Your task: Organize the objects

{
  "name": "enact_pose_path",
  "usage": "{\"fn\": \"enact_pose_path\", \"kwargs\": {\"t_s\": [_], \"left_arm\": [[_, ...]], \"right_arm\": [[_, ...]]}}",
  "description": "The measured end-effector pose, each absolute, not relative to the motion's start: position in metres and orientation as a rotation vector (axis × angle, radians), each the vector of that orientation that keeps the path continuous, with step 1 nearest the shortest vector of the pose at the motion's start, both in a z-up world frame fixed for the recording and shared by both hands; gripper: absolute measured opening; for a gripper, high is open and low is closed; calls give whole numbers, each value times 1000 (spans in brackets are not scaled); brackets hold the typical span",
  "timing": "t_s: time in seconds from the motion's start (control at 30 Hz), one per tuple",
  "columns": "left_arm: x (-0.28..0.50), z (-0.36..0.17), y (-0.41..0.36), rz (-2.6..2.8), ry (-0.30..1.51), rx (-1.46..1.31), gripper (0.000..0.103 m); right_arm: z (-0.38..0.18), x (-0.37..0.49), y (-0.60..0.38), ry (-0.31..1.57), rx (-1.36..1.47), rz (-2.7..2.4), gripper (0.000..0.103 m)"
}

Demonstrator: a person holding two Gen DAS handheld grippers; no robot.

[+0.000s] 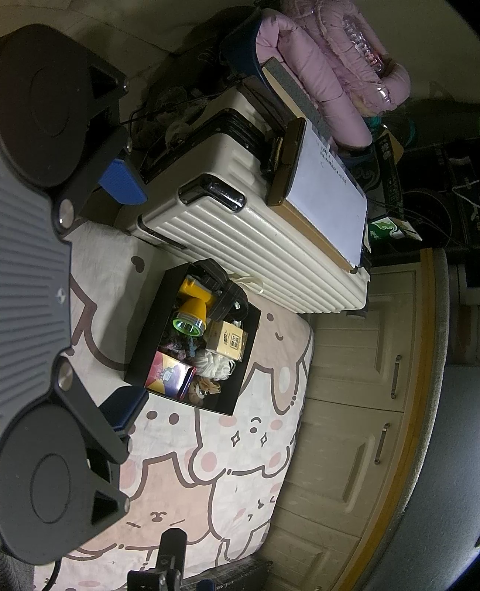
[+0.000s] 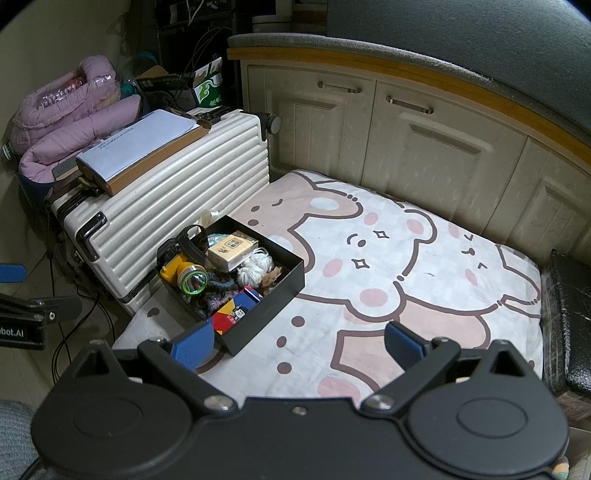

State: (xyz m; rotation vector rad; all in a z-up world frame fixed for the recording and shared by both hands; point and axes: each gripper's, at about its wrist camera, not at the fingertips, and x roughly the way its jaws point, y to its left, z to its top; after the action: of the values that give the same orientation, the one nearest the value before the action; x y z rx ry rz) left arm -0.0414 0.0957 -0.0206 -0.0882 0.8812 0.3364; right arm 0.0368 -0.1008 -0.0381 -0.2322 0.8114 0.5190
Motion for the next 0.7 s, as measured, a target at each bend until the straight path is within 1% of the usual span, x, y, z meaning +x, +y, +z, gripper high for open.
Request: {"fn": "enact_pose_path", "kwargs": {"t_s": [0.7], "left_arm": [[-41,-21,96,334,884,-87,103]], "right_arm": [[-42,38,-103,814,-229,517,100]]}}
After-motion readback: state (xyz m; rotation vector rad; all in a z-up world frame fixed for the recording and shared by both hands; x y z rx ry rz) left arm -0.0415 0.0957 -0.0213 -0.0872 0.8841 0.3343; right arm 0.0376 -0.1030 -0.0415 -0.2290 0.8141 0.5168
